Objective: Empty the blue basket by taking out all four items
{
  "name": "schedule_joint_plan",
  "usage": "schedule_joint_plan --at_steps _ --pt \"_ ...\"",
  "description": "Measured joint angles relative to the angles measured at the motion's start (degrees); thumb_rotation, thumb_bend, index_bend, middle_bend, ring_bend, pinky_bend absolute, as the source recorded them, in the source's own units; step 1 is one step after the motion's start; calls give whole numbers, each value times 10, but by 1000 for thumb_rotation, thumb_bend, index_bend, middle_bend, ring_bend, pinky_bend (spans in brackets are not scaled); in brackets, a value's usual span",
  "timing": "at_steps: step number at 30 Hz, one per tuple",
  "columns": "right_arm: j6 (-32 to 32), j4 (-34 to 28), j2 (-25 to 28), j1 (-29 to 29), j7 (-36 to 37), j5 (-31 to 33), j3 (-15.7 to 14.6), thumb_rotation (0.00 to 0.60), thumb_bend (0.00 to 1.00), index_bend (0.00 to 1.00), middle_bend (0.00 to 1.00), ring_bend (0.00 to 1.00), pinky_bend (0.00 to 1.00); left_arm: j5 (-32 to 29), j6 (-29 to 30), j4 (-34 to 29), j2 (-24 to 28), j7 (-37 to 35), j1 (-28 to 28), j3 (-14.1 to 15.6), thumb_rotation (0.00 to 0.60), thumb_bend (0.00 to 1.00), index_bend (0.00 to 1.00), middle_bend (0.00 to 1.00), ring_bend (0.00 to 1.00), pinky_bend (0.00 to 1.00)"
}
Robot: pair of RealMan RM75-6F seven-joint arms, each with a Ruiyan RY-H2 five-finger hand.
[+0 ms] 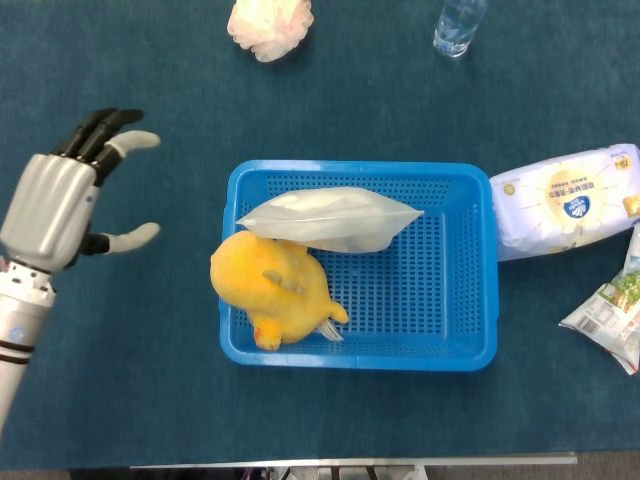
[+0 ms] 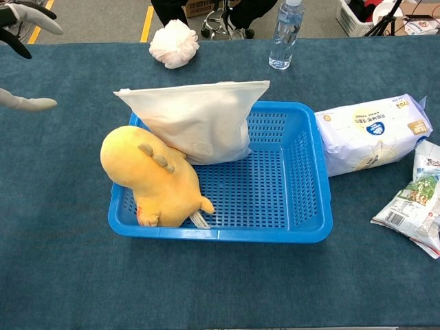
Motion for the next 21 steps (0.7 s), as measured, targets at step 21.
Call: schedule_joint_plan --at_steps 21 --pt "-12 20 -8 -6 21 7 1 600 0 43 186 196 482 -48 -131 -86 38 -21 -89 -1 600 101 242 136 117 349"
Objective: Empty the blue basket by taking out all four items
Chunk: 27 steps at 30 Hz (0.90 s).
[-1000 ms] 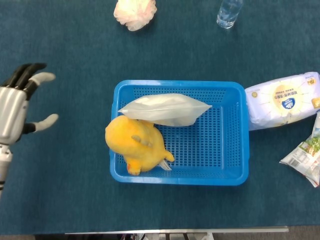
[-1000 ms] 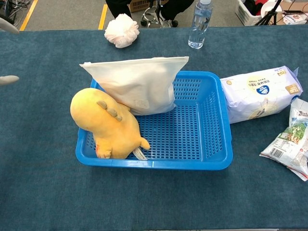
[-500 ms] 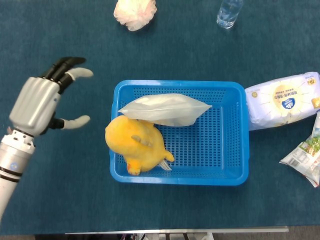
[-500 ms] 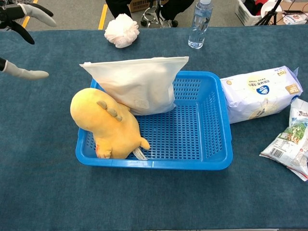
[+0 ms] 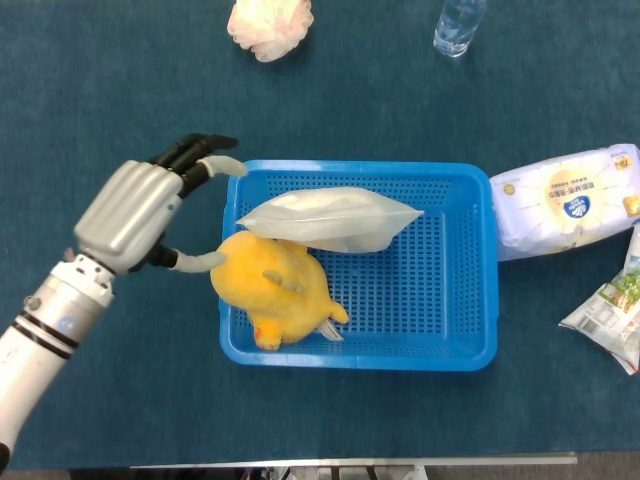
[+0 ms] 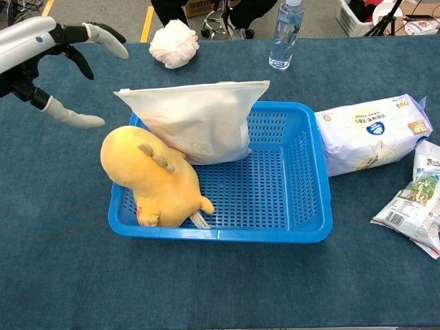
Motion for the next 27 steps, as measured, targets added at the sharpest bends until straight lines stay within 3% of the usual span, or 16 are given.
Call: schedule_joint_plan --at_steps 11,27 --pt "-1 19 -7 -6 25 2 -2 600 0 43 189 196 483 -45 -31 -10 -23 29 -38 -8 600 94 242 136 117 349" --pt "-7 56 -21 -13 68 2 -5 600 0 43 205 196 482 -205 4 -31 -78 188 -85 -23 600 88 256 138 117 354"
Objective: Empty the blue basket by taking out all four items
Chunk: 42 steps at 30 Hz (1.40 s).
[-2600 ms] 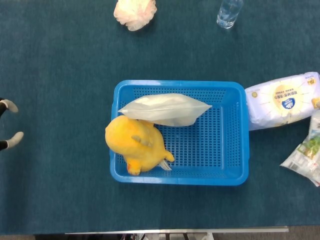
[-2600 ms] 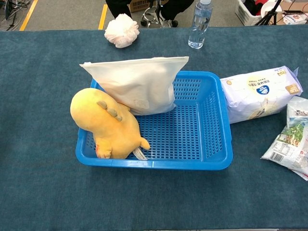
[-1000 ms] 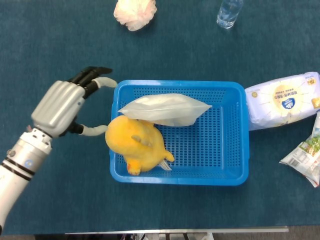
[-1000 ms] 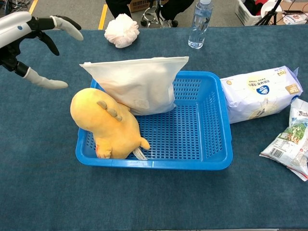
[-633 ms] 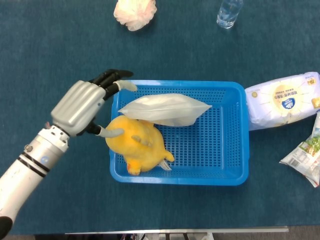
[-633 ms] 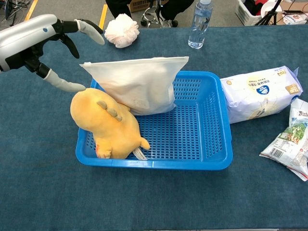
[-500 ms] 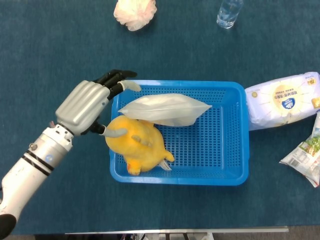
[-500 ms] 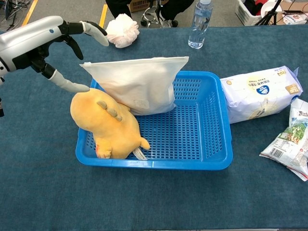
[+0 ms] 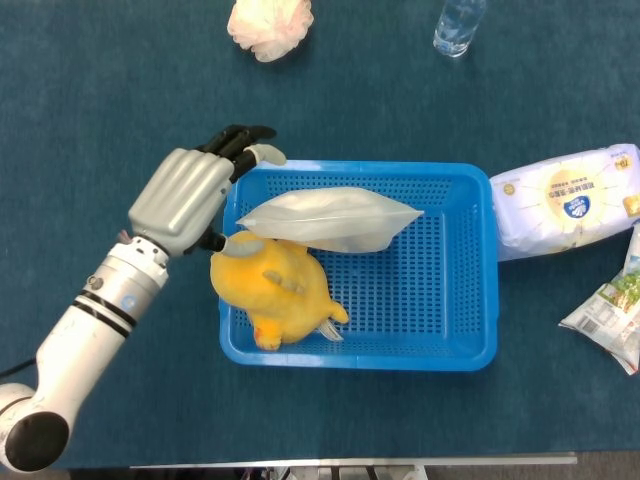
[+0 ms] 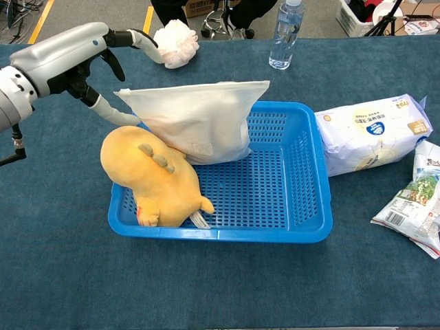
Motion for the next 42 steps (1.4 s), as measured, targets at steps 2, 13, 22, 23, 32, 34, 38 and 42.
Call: schedule_joint_plan --at_steps 2,13,22,23,32,34,38,42 --pt "-3 3 -2 1 2 1 0 600 0 43 207 196 483 -11 0 -5 -2 3 -6 -1 600 88 257 138 117 354" --pt "-9 10 -6 1 9 4 0 600 0 43 213 196 482 -48 -11 -29 -2 -6 -30 -6 600 88 267 147 118 354" --pt "-11 13 -9 -1 12 5 -1 600 0 43 219 196 482 -77 18 -20 -33 36 -50 -8 600 85 278 158 119 354" --pt "-11 14 -9 -1 12 5 -1 600 0 43 220 195 482 -83 22 -19 -36 42 -53 -8 600 85 278 159 119 354" --pt "-14 19 -12 -2 18 6 -2 600 0 43 226 195 482 -110 74 -5 -77 91 -69 -6 600 81 319 180 135 354" --pt "-14 20 -12 -2 19 6 -2 600 0 43 228 196 482 -102 89 4 -89 98 -69 -4 600 82 330 185 137 354" --pt "-15 21 -13 -2 20 7 -2 600 0 43 231 196 482 -85 107 18 -106 105 -66 1 600 83 360 194 140 354" --pt "-18 23 -15 -2 21 8 -2 600 0 43 232 195 483 -72 113 23 -113 99 -61 3 600 132 396 208 145 354"
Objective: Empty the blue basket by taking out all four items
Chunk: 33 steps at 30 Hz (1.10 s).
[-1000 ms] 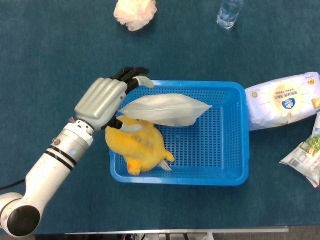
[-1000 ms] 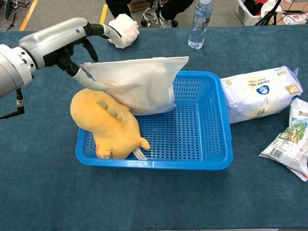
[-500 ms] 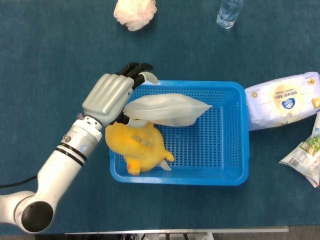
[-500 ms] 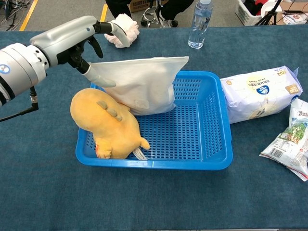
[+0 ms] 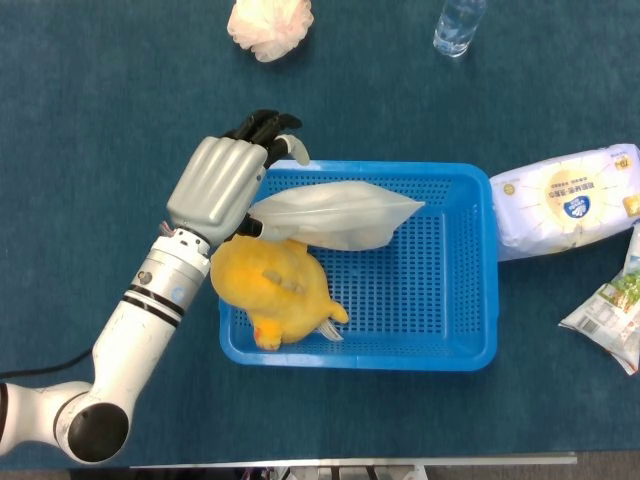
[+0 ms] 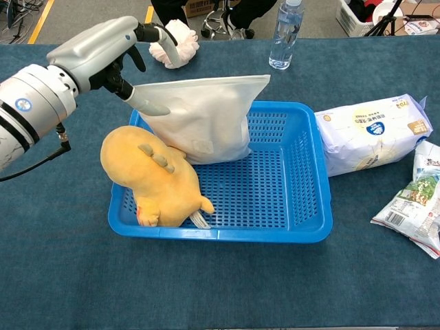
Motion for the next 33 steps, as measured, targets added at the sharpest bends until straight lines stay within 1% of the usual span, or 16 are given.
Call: schedule_joint_plan --at_steps 4,6,17,20,28,33 --pt "0 1 -1 0 1 0 0 600 0 43 233 196 483 9 2 5 -4 -7 4 1 600 300 460 220 148 354" --pt "1 1 -1 -1 1 0 0 600 0 43 233 196 482 11 1 7 -6 -8 5 2 600 360 481 221 148 354" --pt "1 5 -2 -3 6 1 0 600 0 43 235 195 483 11 1 15 -15 -6 8 2 600 583 595 249 165 359" --pt "1 6 -3 -3 7 1 -1 600 0 43 235 195 482 17 4 19 -20 -8 10 2 600 604 636 271 182 369" --pt "-1 8 -3 -3 8 2 0 600 0 43 236 195 482 45 17 35 -35 -30 22 3 600 604 807 341 234 406" --pt "-1 7 -3 -2 8 1 1 600 0 43 238 195 482 65 27 41 -42 -43 31 -1 600 605 871 373 259 421"
